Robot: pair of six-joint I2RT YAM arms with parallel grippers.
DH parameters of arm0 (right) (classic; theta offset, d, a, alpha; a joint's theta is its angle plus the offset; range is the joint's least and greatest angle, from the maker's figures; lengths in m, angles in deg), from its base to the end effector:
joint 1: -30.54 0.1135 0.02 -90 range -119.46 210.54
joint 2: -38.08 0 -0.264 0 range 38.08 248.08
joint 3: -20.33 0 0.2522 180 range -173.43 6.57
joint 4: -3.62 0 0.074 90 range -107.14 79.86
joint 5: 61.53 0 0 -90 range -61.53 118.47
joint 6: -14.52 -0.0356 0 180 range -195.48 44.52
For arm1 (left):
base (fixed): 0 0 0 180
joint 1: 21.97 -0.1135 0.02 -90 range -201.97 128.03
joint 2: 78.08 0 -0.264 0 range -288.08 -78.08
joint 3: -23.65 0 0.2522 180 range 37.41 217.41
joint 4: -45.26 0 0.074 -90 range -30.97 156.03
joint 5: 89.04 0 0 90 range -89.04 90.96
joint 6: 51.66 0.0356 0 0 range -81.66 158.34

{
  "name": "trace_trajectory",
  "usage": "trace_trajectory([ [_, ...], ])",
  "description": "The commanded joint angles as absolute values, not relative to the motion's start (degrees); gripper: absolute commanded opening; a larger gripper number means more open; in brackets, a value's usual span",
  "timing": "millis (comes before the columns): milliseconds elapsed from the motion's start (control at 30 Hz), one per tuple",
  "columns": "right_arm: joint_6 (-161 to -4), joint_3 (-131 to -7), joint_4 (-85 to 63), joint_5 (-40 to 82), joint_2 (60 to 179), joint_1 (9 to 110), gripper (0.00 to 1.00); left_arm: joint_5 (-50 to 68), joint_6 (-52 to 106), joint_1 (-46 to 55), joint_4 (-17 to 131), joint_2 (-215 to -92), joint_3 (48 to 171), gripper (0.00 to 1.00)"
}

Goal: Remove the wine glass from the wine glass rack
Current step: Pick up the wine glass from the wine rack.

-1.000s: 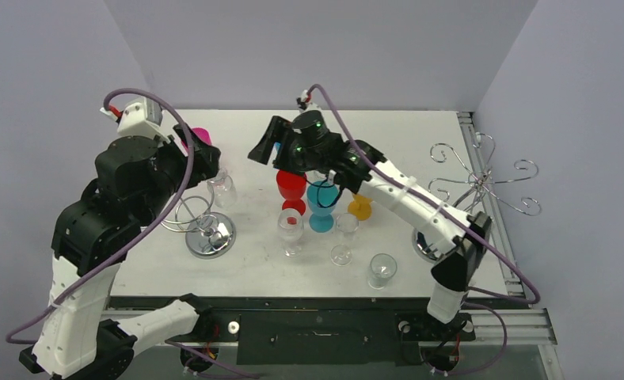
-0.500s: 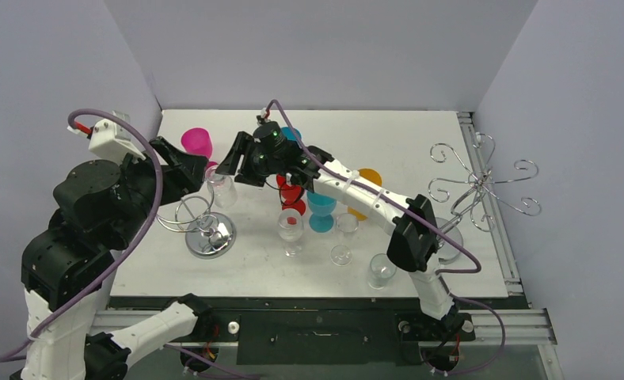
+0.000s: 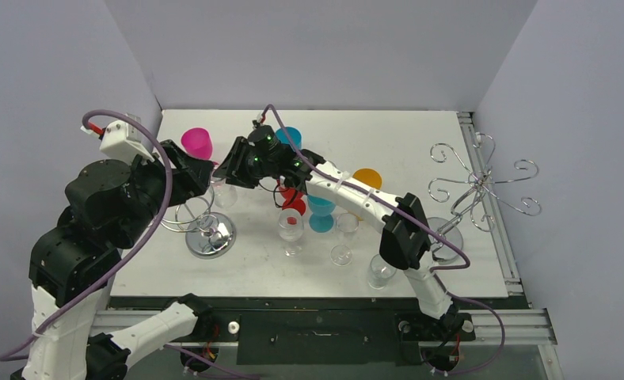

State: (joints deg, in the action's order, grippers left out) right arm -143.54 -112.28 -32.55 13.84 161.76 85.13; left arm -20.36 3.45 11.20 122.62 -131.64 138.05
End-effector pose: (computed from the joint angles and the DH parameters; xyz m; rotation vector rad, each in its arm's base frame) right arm 0.2893 0.4225 0.3227 0.0960 2.4350 1.4497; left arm 0.0814 -0.0378 0.5156 -0.2874 1.8443 -0.4838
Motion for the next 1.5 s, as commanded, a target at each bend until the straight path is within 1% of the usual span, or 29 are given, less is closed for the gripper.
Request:
trace_trajectory([
  [0, -144.72, -115.08, -28.78, 13.28, 162.14, 85.11, 0.39, -19.93, 4.59, 10.82, 120.45, -131.08, 137.7, 0.66],
  [67, -144.79, -115.07, -28.71, 13.46, 162.11, 84.97, 0.36, -19.89, 4.69, 10.82, 120.47, -131.07, 137.69, 0.66],
  [133, -144.83, -115.07, -28.61, 13.63, 161.99, 84.82, 0.31, -19.94, 4.76, 10.84, 120.54, -131.02, 137.69, 0.66],
  [167, -144.81, -115.12, -28.6, 13.71, 161.87, 84.67, 0.26, -19.99, 4.81, 10.83, 120.52, -131.0, 137.65, 0.67],
  [300, -144.75, -115.4, -28.8, 13.75, 161.79, 84.43, 0.18, -19.94, 4.94, 10.86, 120.63, -130.9, 137.6, 0.67],
  [400, -144.74, -115.04, -28.82, 13.83, 161.5, 84.32, 0.12, -20.03, 5.11, 10.81, 120.64, -130.89, 137.54, 0.67],
  [467, -144.74, -114.61, -28.85, 13.87, 161.08, 84.32, 0.11, -20.0, 5.12, 10.81, 120.71, -130.97, 137.45, 0.67],
  [1300, -143.88, -110.53, -29.2, 10.68, 155.12, 82.91, 0.09, -20.85, 5.9, 10.81, 120.2, -131.4, 133.8, 0.67],
  [1467, -144.35, -110.63, -28.6, 9.26, 154.95, 82.76, 0.11, -20.95, 6.0, 10.81, 120.04, -131.62, 133.18, 0.67],
])
